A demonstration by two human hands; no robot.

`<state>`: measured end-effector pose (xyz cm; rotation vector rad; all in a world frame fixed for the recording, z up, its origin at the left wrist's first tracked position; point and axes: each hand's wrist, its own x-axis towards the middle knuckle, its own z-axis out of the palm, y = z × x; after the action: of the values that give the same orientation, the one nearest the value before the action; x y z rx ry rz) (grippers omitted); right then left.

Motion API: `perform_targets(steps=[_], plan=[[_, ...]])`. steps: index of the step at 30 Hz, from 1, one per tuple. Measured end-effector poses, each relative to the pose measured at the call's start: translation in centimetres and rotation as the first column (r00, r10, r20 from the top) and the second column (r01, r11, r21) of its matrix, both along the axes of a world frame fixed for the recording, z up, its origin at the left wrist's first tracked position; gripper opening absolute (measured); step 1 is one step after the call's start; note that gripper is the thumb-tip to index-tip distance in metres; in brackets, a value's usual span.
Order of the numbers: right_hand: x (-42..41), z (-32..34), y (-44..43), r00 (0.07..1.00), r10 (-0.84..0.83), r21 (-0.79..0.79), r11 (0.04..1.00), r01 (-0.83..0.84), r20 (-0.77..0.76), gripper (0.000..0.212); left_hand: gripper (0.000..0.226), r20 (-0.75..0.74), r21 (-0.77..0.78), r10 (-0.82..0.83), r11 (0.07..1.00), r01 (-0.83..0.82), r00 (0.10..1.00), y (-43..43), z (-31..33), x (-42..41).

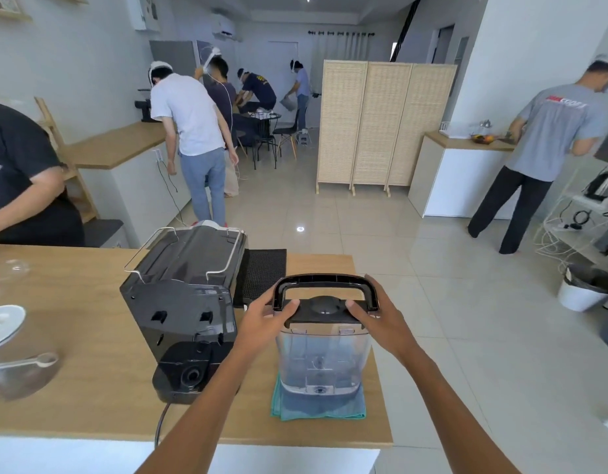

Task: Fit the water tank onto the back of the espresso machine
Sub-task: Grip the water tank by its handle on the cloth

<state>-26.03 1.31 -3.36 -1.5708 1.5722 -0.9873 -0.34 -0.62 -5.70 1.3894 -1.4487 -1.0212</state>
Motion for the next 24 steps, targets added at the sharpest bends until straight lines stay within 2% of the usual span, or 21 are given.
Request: perform_targets(steps=[4,8,10,16,18,20,21,24], plan=[[0.1,-0.3,0.3,1.000,-0.017,-0.065,0.998,0.017,0.002,0.088,0.040,0.037,-0.143,0.079,0.987,-0.073,0.996,0.3,0.3,0.1],[0.7,-0.1,0.6,0.999,-0.029,-0.060,0.998,0.030,0.016,0.088,0.054,0.043,-0.240,0.154,0.961,-0.140,0.987,0.3,0.2,0.3],[1.0,0.0,0.7,0.998,-0.034,-0.039,0.999,0.036,0.044,0.088,0.054,0.045,-0.251,0.169,0.956,-0.153,0.985,0.8,0.5,0.1],[1.2,0.2,1.0,0.989,-0.080,-0.004,0.997,0.081,0.121,0.078,0.051,-0.069,-0.205,0.223,0.951,-0.232,0.972,2.1,1.8,-1.2],[1.3,0.2,1.0,0.983,-0.093,-0.004,0.996,0.095,0.156,0.078,0.039,-0.114,-0.158,0.234,0.955,-0.250,0.965,2.1,1.8,-1.6],[1.6,0.3,1.1,0.976,-0.108,0.001,0.994,0.110,0.189,0.076,0.063,-0.165,-0.114,0.234,0.960,-0.254,0.958,2.3,2.0,-2.0],[1.7,0.3,1.2,0.971,-0.115,0.003,0.993,0.117,0.210,0.075,0.068,-0.172,-0.111,0.235,0.960,-0.256,0.957,2.3,2.1,-2.1],[2.1,0.4,1.3,0.951,-0.139,0.015,0.990,0.141,0.275,0.074,0.061,-0.237,-0.070,0.225,0.966,-0.248,0.945,1.7,1.6,-2.0]])
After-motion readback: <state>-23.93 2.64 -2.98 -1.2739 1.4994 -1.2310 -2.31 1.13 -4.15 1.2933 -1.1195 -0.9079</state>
